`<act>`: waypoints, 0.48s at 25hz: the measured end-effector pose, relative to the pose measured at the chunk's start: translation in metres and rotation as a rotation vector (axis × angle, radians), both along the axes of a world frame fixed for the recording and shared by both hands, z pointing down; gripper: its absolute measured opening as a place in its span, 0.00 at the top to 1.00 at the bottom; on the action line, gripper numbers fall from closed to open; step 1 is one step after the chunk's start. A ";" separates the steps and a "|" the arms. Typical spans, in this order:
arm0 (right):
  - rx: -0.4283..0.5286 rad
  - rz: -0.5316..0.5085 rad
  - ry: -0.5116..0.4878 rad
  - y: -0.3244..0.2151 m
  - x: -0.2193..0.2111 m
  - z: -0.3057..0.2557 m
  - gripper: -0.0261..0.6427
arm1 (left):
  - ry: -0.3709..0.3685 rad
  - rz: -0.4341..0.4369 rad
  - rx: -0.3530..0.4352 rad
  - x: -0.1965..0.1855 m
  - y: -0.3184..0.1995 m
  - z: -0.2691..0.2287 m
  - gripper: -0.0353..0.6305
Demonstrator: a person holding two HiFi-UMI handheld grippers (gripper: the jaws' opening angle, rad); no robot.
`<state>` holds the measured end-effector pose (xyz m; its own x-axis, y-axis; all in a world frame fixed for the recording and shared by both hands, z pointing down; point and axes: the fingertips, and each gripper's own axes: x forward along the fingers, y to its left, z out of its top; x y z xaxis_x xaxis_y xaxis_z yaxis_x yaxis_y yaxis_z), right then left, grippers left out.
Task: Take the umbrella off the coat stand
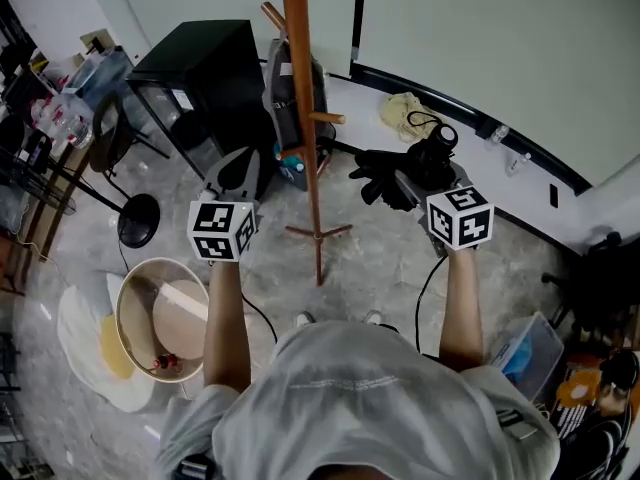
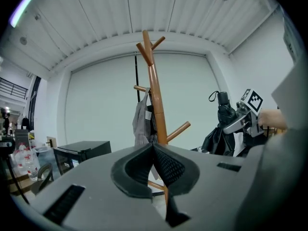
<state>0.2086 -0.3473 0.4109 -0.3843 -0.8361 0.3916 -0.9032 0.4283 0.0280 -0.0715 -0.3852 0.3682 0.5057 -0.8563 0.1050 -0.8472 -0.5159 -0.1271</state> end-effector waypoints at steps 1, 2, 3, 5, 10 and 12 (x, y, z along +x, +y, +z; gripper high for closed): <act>0.002 0.013 0.005 0.004 0.005 -0.001 0.50 | -0.005 0.002 0.003 0.002 0.000 -0.002 0.92; 0.004 0.027 0.010 0.008 0.009 -0.003 0.50 | -0.006 0.007 0.007 0.004 0.001 -0.005 0.92; 0.008 0.041 0.016 0.012 0.013 -0.004 0.51 | -0.002 0.013 0.011 0.007 0.002 -0.008 0.92; 0.023 0.060 0.026 0.019 0.019 -0.007 0.51 | 0.006 0.025 0.020 0.012 0.004 -0.013 0.92; 0.042 0.061 0.041 0.026 0.023 -0.008 0.51 | -0.015 0.048 0.030 0.023 0.009 -0.015 0.92; 0.037 0.059 0.051 0.027 0.023 -0.005 0.51 | -0.023 0.054 0.029 0.026 0.010 -0.014 0.92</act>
